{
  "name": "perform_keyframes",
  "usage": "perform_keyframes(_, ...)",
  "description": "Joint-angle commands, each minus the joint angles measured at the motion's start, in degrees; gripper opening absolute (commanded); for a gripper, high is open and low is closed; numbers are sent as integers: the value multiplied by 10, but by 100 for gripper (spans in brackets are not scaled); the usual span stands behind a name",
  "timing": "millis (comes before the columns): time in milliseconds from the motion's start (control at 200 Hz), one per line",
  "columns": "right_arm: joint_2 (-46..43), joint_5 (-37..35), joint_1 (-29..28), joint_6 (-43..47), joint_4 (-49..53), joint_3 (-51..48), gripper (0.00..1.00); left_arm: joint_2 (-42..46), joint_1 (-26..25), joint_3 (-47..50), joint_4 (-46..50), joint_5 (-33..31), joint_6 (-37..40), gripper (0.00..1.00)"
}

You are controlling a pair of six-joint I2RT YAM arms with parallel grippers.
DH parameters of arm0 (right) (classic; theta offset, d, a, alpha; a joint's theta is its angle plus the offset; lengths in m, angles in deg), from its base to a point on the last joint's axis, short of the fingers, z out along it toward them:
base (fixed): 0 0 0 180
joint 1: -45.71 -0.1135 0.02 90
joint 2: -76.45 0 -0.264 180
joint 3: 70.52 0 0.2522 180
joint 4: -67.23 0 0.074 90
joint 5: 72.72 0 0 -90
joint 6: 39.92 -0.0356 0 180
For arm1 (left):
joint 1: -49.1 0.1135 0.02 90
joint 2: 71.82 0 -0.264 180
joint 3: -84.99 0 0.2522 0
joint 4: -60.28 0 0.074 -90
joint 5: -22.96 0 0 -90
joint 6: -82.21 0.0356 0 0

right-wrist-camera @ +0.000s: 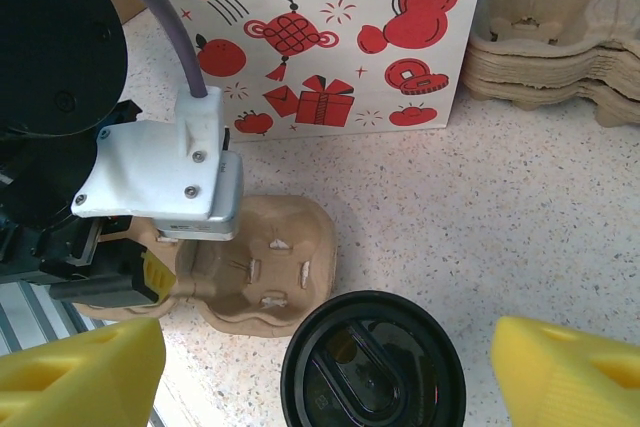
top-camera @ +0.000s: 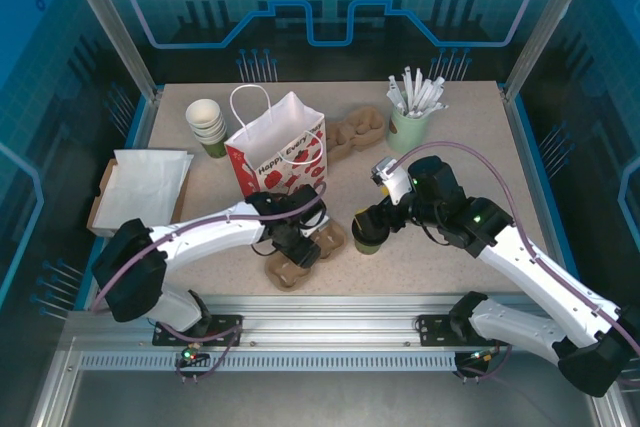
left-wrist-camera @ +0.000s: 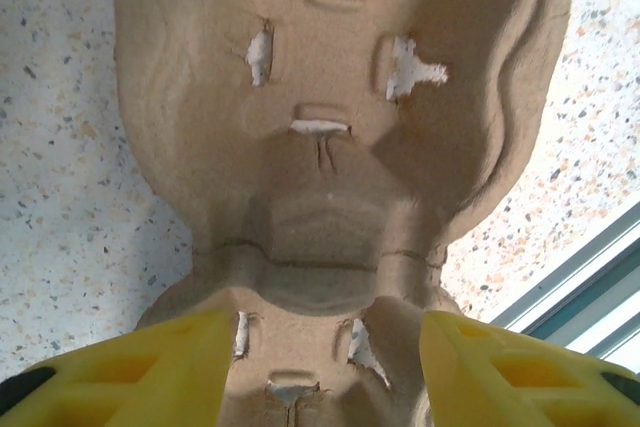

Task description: Pack the takeout coffee

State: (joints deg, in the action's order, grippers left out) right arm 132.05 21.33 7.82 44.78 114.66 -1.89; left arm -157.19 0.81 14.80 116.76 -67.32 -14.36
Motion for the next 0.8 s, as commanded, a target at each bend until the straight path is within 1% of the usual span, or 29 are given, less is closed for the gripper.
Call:
perform_keyframes(0, -6, -7, -4, 0, 11, -7, 86, -19, -8, -23, 3, -6, -8, 52)
perform_keyframes(210, -8, -7, -3, 1, 11, -8, 86, -45, -17, -41, 8, -9, -8, 52)
perform_keyframes(380, -11, -5, -1, 0, 11, -10, 86, -62, -21, -50, 22, -37, -12, 52)
perform_keyframes(655, -8, -3, 0, 0, 10, -13, 86, -76, -25, -55, 27, -44, -14, 52)
perform_keyframes(795, -7, -2, 0, 0, 10, -13, 86, -84, -24, -57, 33, -46, -12, 49)
